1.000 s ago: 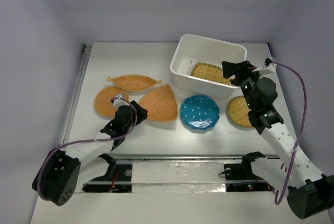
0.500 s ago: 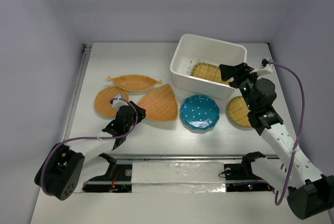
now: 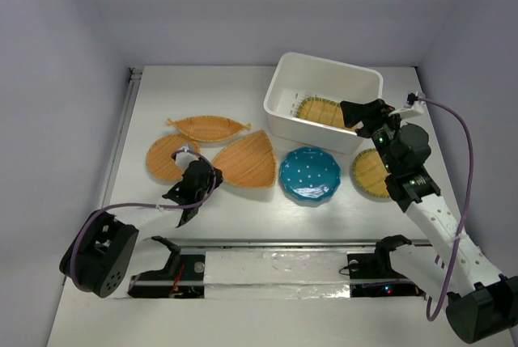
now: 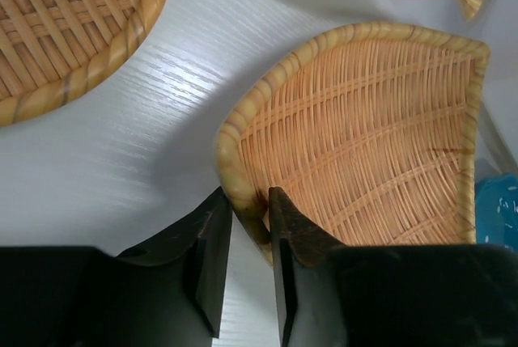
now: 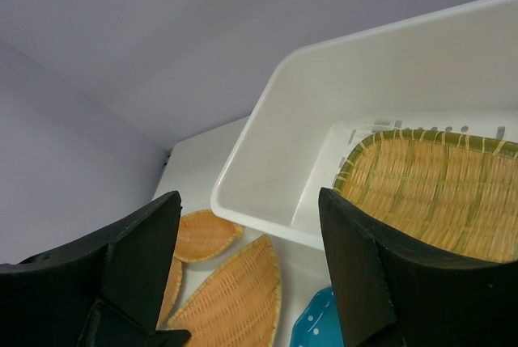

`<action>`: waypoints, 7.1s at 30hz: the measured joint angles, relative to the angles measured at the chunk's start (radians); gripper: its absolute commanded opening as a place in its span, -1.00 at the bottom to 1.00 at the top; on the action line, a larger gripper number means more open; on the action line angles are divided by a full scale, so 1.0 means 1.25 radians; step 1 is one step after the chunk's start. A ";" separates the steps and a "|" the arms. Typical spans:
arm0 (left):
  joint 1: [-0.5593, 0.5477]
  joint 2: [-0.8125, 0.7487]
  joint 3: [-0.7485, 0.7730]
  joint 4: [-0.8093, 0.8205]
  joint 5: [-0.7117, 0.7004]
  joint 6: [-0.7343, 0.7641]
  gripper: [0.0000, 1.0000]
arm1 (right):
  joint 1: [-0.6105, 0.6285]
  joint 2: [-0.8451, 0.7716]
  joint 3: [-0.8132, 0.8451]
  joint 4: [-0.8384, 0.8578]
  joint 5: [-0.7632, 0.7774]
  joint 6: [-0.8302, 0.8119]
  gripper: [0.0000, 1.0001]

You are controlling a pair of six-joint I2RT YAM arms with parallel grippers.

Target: Place the plates into the plastic bin on the countertop

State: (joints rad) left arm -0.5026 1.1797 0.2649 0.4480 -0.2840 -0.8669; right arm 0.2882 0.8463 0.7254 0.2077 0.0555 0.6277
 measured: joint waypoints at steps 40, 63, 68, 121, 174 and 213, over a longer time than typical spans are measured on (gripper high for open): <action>-0.012 -0.554 0.189 -0.335 -0.018 0.047 -1.00 | 0.000 -0.023 -0.013 0.000 0.013 -0.012 -0.51; -0.023 0.171 0.653 -0.005 0.161 0.113 -1.00 | 0.000 -0.077 -0.040 -0.015 0.099 -0.013 -0.76; -0.038 0.343 0.771 -0.003 0.190 0.123 -1.00 | 0.000 -0.076 -0.042 -0.014 0.099 -0.015 -0.74; -0.131 -0.459 0.391 -0.317 0.059 0.314 -1.00 | 0.419 0.445 0.134 0.103 0.034 0.031 -0.47; -0.130 -0.656 0.383 -0.484 -0.060 0.439 -0.60 | 0.587 1.251 0.801 0.038 0.045 0.327 -1.00; -0.104 -0.672 0.369 -0.493 -0.194 0.423 -0.23 | 0.240 0.078 0.021 0.103 0.379 0.061 -1.00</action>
State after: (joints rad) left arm -0.6323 0.3397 0.7261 -0.1677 -0.5270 -0.3378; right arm 0.5877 0.9443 0.7521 0.3359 0.5293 0.7036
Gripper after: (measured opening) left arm 0.382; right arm 0.113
